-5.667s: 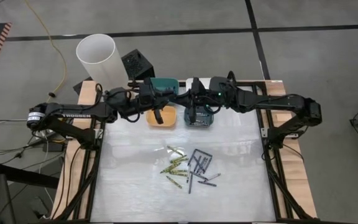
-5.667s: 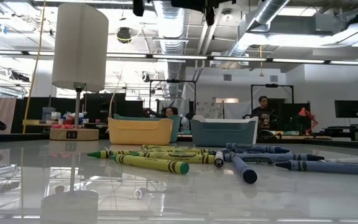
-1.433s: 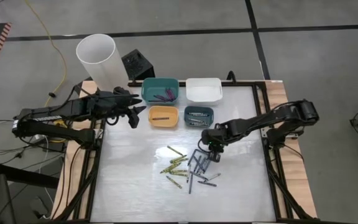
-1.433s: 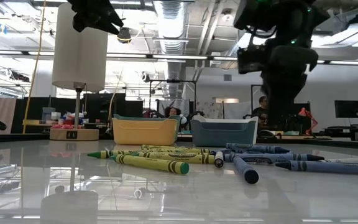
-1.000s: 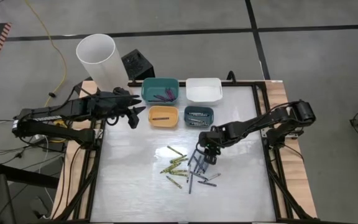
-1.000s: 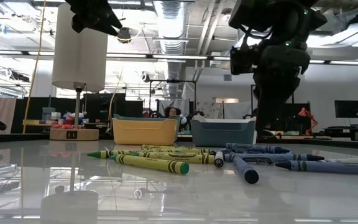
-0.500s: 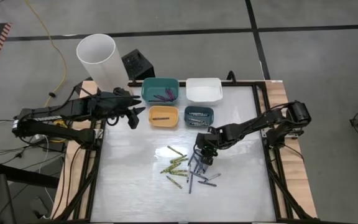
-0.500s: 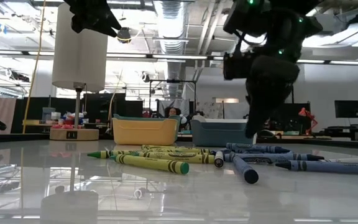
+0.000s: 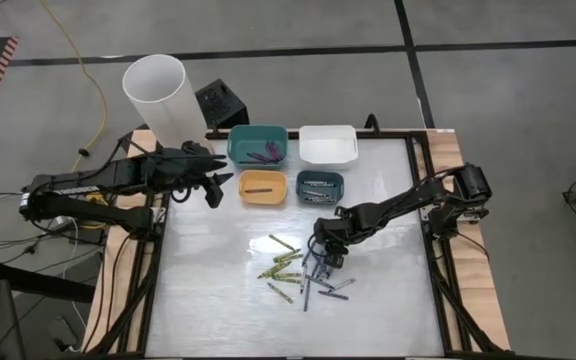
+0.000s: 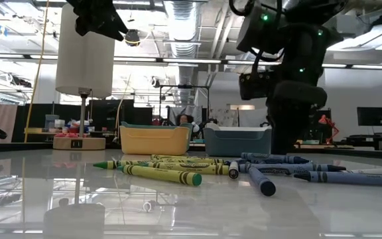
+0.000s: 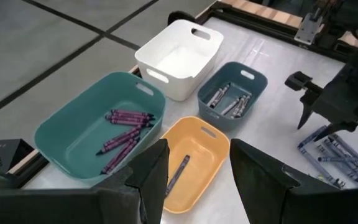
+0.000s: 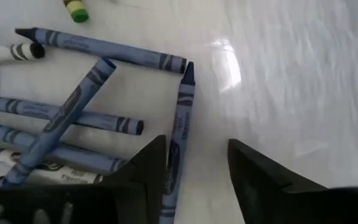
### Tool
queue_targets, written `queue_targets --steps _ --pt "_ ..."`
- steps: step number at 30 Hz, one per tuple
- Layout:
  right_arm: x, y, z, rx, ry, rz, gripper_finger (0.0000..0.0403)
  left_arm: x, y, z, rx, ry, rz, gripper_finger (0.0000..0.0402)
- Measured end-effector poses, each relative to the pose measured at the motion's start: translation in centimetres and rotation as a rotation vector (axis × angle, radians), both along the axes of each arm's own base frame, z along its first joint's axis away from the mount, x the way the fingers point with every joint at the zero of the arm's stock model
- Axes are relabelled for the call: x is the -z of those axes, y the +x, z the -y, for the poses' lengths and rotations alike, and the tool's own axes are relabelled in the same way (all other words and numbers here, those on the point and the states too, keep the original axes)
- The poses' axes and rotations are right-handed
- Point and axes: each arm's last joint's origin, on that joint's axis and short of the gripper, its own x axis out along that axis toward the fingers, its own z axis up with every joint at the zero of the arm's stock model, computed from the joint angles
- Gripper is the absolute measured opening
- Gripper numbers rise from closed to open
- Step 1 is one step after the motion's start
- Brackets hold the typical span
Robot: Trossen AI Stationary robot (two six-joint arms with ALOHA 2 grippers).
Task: Sort crayons
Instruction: Put the blue crayon into the yellow bin
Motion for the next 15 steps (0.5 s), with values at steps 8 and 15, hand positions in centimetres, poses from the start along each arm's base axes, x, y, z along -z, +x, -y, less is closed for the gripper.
queue_targets --steps 8,15 --pt "0.47 0.13 -0.04 0.001 -0.003 -0.018 0.0137 0.07 -0.03 0.00 0.000 -0.001 -0.008 0.0160" --pt "0.53 0.12 -0.01 0.002 -0.005 -0.021 0.0050 0.07 -0.04 0.00 0.002 0.005 -0.012 0.0160"
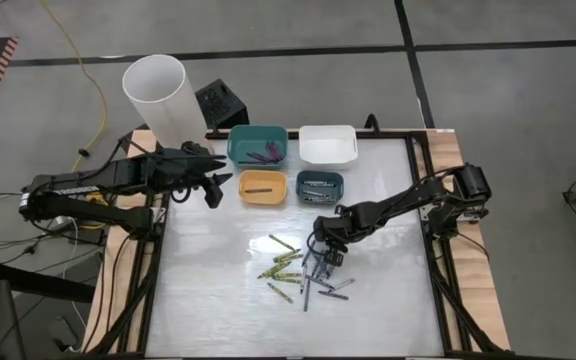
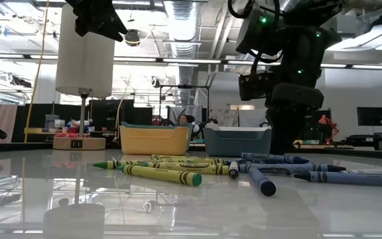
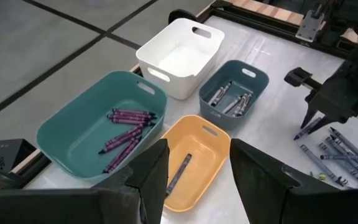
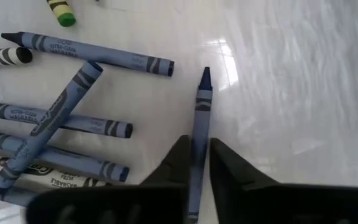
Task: Sort crayons
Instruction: Put the blue crayon into the yellow bin
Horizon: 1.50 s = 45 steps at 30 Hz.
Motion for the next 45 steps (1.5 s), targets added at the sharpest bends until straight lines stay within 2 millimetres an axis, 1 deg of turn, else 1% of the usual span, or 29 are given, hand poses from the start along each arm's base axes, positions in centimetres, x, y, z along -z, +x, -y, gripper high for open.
queue_targets --steps 3,7,10,13,15,20,23,27,31,33,35,37,39,41,45 --pt "0.0 0.0 0.0 0.000 0.001 -0.002 0.0012 0.0 0.0 0.0 0.001 0.004 -0.007 0.0160" --pt "-0.1 0.1 0.0 0.021 0.009 0.000 0.0008 0.0 0.0 0.0 0.003 0.003 -0.007 0.0160" --pt "-0.8 0.3 0.0 0.010 0.015 0.016 0.0003 0.0 0.0 0.0 0.020 0.003 -0.009 0.0160" --pt "-2.5 0.7 0.5 0.018 0.015 0.072 0.0002 0.0 0.0 0.1 0.025 0.005 -0.011 0.0160" --pt "-3.9 0.9 1.3 0.036 0.009 0.114 0.0002 0.0 0.0 0.1 0.026 0.006 -0.012 0.0160" --pt "-6.4 1.6 3.1 0.077 -0.011 0.197 0.0001 0.1 0.0 0.1 0.030 0.015 -0.022 0.0160" --pt "-8.2 2.5 4.1 0.061 -0.035 0.271 0.0001 0.1 0.0 0.1 0.035 0.021 -0.026 0.0160" --pt "-10.0 4.2 5.6 0.029 -0.089 0.400 0.0001 0.1 0.0 0.1 0.048 0.027 -0.031 0.0160" --pt "-11.6 5.8 7.7 0.036 -0.146 0.528 0.0000 0.1 0.0 0.1 0.047 0.028 -0.031 0.0160" --pt "-11.2 6.6 8.7 0.036 -0.171 0.518 0.0000 0.1 0.0 0.1 0.047 0.027 -0.030 0.0160" --pt "-11.7 7.8 9.7 0.035 -0.195 0.562 0.0000 0.1 0.0 0.1 0.047 0.029 -0.031 0.0160" --pt "-11.1 8.8 10.4 0.013 -0.203 0.529 0.0000 0.1 -0.1 0.1 0.045 0.031 -0.034 0.0160" --pt "-11.3 10.1 10.9 -0.004 -0.221 0.546 0.0000 0.1 -0.1 0.1 0.041 0.033 -0.040 0.0160" --pt "-10.4 11.0 11.3 -0.038 -0.234 0.500 0.0000 0.1 -0.1 0.1 0.041 0.034 -0.042 0.0160" --pt "-9.7 13.2 12.2 -0.114 -0.277 0.504 0.0000 0.1 -0.1 0.2 0.050 0.033 -0.038 0.0160"
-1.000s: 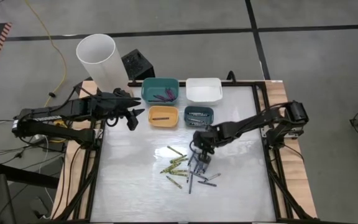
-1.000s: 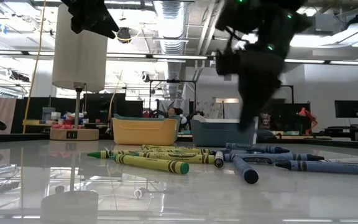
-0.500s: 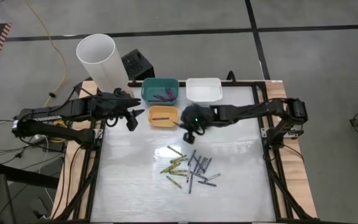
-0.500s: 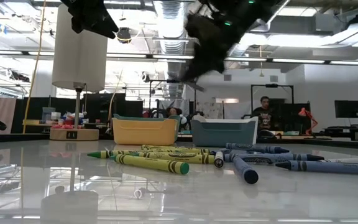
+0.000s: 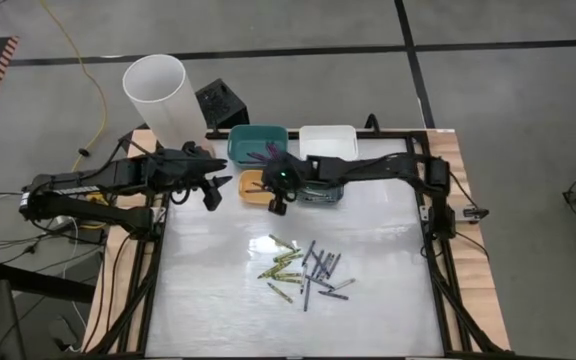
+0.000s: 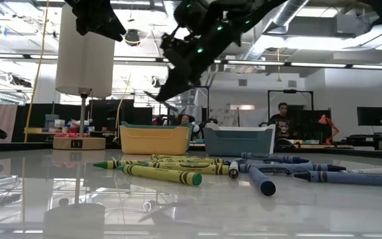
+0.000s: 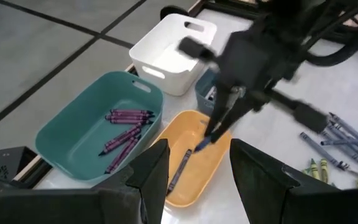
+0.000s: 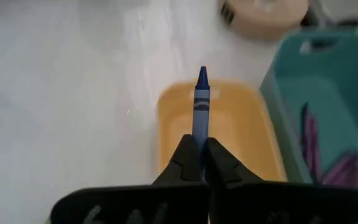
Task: Sort crayons
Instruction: Put the blue crayon into the yellow bin, then put the black crayon into the blue bin
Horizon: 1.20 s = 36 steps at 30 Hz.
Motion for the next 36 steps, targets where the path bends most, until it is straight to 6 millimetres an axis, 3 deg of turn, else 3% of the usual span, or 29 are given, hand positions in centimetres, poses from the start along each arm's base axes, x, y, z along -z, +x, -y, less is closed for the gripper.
queue_targets --steps 8,16,22,30,36 --pt "3.1 2.7 2.9 -0.020 0.028 -0.041 0.0000 -0.4 -0.6 0.1 0.029 0.006 0.015 0.0160" --pt "5.5 3.3 3.3 -0.012 0.051 -0.116 0.0001 -0.8 -1.9 0.2 -0.009 0.032 0.034 0.0160" --pt "5.7 3.1 3.4 -0.006 0.055 -0.139 0.0016 -1.1 -2.3 0.2 -0.006 0.048 0.051 0.0160" --pt "5.7 3.0 3.6 -0.004 0.058 -0.142 0.0067 -1.1 -2.3 0.2 -0.009 0.048 0.048 0.0160" --pt "3.9 2.2 3.3 -0.012 0.060 -0.143 0.0105 -1.0 -2.4 0.2 -0.012 0.042 0.050 0.0160"
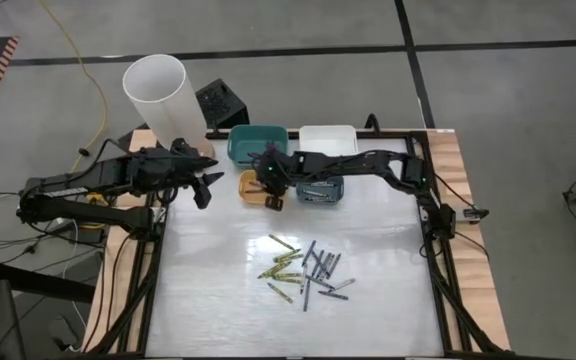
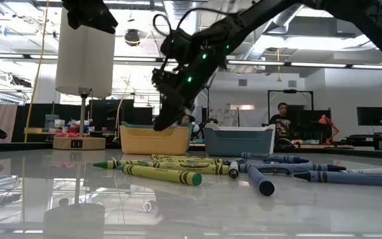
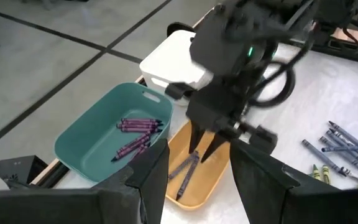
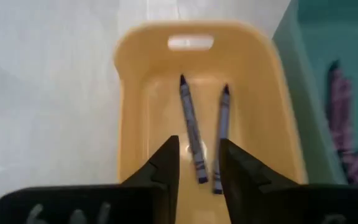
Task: Sort crayons
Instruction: Put the black crayon into the blue bin
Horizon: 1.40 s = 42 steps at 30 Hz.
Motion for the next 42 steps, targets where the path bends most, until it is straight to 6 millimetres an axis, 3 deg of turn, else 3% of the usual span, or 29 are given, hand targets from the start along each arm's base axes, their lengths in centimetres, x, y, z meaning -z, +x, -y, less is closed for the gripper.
queue_targets --steps 5,8,12,15,18,23,30,34,38,42 --pt "-5.3 -2.4 -0.6 -0.051 -0.061 0.036 0.0115 0.0 0.0 0.0 -0.001 -0.002 0.004 0.0160" --pt "-9.8 -5.4 -1.5 -0.100 -0.099 0.040 0.0116 -0.1 0.1 0.0 0.001 -0.017 0.020 0.0160" --pt "-15.5 -11.0 -3.7 -0.144 -0.082 0.039 0.0116 -0.1 0.1 0.1 0.023 -0.058 0.043 0.0160" --pt "-18.0 -15.2 -5.9 -0.175 -0.042 -0.011 0.0116 -0.2 0.5 0.3 0.046 -0.088 0.071 0.0160" --pt "-18.9 -18.2 -8.2 -0.185 0.023 -0.096 0.0116 -0.3 1.0 0.6 0.068 -0.101 0.091 0.0160" --pt "-17.2 -20.4 -11.6 -0.086 0.094 -0.206 0.0116 -0.2 2.4 1.3 0.104 -0.131 0.125 0.0160" --pt "-10.1 -20.8 -16.0 -0.007 0.157 -0.329 0.0116 0.9 4.7 2.9 0.141 -0.229 0.111 0.0160" --pt "-6.6 -21.4 -19.0 -0.058 0.171 -0.367 0.0116 1.5 5.9 4.4 0.189 -0.265 0.100 0.0160" --pt "-4.7 -22.0 -22.1 -0.164 0.182 -0.324 0.0116 1.9 6.5 5.9 0.220 -0.266 0.090 0.0160" --pt "-4.0 -22.1 -23.9 -0.191 0.219 -0.227 0.0116 1.9 6.3 7.3 0.258 -0.227 0.084 0.0160"
